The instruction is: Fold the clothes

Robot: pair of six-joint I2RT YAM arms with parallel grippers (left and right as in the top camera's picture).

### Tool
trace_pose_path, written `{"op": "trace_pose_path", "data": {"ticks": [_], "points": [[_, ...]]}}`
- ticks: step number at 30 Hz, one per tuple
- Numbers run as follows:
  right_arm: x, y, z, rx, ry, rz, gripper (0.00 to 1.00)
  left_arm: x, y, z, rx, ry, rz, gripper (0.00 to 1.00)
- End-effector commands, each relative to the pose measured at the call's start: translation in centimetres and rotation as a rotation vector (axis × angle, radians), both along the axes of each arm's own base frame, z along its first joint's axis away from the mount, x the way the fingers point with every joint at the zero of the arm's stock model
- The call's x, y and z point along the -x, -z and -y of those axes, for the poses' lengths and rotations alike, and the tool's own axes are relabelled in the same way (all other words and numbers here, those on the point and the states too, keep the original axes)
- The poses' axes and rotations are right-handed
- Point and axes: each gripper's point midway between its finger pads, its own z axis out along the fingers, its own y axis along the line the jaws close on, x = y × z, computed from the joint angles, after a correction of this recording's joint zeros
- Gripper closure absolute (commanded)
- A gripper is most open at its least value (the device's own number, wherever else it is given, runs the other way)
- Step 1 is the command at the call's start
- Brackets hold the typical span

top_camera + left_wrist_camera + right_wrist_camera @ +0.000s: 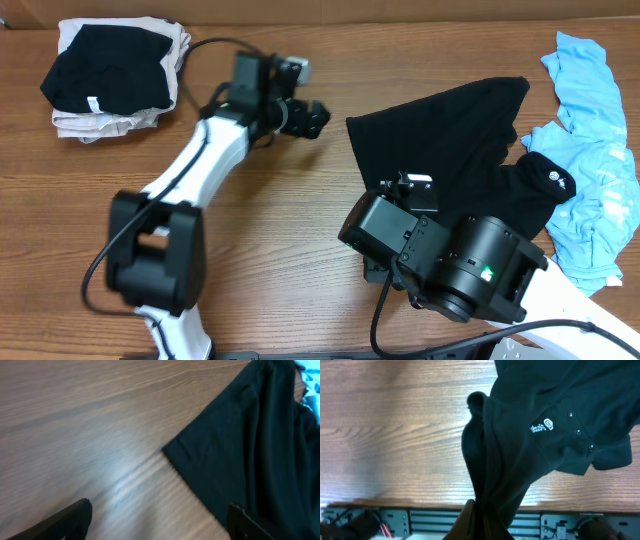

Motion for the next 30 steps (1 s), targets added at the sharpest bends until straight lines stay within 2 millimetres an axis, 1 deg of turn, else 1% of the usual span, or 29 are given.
{"op": "trace_pose_path", "data": {"ticks": [1, 3, 4, 6, 8, 11, 14, 17, 20, 23, 30], "points": [[-0.5, -0.5, 0.5, -0.006, 0.044, 0.051, 0.96, -3.0, -1.1, 2.5, -0.088, -0.031, 0.040, 0.13], [-0.6, -0.5, 0.5, -0.004, 0.046, 0.057, 0.96, -3.8, -1.1, 3.9, -0.119, -0.021, 0.020, 0.13], [-0.7, -0.5, 0.6, -0.001, 0.048, 0.063, 0.96, -4.4, -1.1, 5.4, -0.130, -0.002, -0.001, 0.13], [-0.8, -0.6, 0.6, 0.001, 0.049, 0.068, 0.96, -5.0, -0.7, 6.7, -0.130, 0.002, -0.032, 0.14], [-0.9, -0.6, 0.6, 0.000, 0.051, 0.076, 0.96, -5.3, 0.0, 7.8, -0.127, -0.002, -0.059, 0.14], [-1.2, -0.7, 0.6, 0.002, 0.054, 0.088, 0.96, -5.5, 1.9, 9.0, -0.123, -0.014, -0.101, 0.16], [-1.3, -0.8, 0.7, 0.005, 0.057, 0.097, 0.96, -5.6, 4.1, 9.2, -0.145, -0.044, -0.130, 0.19], [-1.4, -0.8, 0.6, 0.003, 0.058, 0.101, 0.96, -5.7, 5.8, 8.3, -0.219, -0.075, -0.134, 0.20], [-1.6, -0.9, 0.5, -0.001, 0.060, 0.112, 0.96, -5.1, 6.3, 8.1, -0.297, -0.033, -0.111, 0.20], [-1.8, -1.0, 0.6, 0.003, 0.064, 0.124, 0.96, -4.3, 6.7, 8.3, -0.341, -0.011, -0.115, 0.19], [-1.8, -1.0, 0.7, 0.006, 0.064, 0.126, 0.96, -2.0, 8.4, 9.3, -0.345, -0.015, -0.195, 0.20]]}}
